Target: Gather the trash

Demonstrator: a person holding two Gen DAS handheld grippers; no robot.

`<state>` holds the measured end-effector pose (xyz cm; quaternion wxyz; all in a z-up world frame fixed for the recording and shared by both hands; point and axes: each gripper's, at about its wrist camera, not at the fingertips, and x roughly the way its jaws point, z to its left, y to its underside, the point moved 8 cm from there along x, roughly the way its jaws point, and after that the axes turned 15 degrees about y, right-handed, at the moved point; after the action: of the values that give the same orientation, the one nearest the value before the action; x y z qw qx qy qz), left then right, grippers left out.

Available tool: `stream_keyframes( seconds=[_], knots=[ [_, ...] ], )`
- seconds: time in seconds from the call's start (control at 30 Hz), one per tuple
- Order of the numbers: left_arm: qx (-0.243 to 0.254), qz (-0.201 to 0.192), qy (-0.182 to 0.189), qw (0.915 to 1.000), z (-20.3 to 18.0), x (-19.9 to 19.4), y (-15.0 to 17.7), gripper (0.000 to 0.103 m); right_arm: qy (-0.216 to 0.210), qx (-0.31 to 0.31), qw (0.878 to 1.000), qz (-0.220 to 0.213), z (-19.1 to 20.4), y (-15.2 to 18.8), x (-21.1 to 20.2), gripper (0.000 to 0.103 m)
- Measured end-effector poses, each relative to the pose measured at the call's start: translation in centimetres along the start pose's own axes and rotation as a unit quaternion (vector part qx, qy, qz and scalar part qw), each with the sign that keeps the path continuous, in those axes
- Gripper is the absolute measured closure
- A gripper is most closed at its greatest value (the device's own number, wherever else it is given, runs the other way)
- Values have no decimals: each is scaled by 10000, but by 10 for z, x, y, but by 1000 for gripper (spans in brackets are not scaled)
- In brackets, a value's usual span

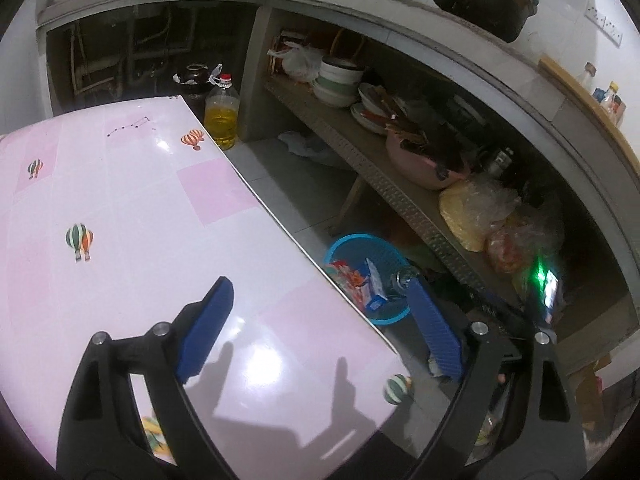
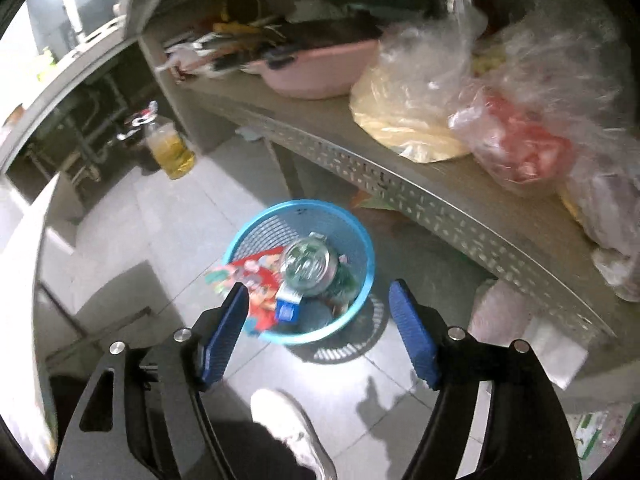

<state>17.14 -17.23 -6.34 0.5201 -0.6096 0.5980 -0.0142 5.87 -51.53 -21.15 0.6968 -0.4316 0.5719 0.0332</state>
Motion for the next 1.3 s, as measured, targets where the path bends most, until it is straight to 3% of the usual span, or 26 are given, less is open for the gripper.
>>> stream_keyframes(
  seconds=[0.17,0.27,0.47,0.57,0.7,0.87,1.07,1.3],
  knots=[
    [118,-177,-133,9997,-14,-8,18,12,-284,-322,9978,-509,12,14,-66,16],
    [270,-220,-407,9986,-20,-13,29,12,-422,-517,9940,-868,23,18,-102,9],
    [308,-530,-1161,9913,-27,-37,47,9,-574,-1091,9821,-1424,51,33,-164,7],
    [432,-752,-1643,9826,-29,-52,54,9,-608,-1302,9751,-1689,61,42,-192,7],
    [353,-648,-2037,9763,-26,-67,64,9,-611,-1456,9681,-1944,66,52,-222,7],
    [180,-434,-2559,9656,-18,-81,80,9,-336,-1747,9671,-1819,73,66,-234,7],
    [-119,-169,-2683,9631,-8,-85,99,9,-141,-1774,9717,-1553,66,72,-226,7],
    [-232,-216,-2779,9601,-5,-87,101,9,199,-1755,9742,-1402,51,70,-213,7]
  ],
)
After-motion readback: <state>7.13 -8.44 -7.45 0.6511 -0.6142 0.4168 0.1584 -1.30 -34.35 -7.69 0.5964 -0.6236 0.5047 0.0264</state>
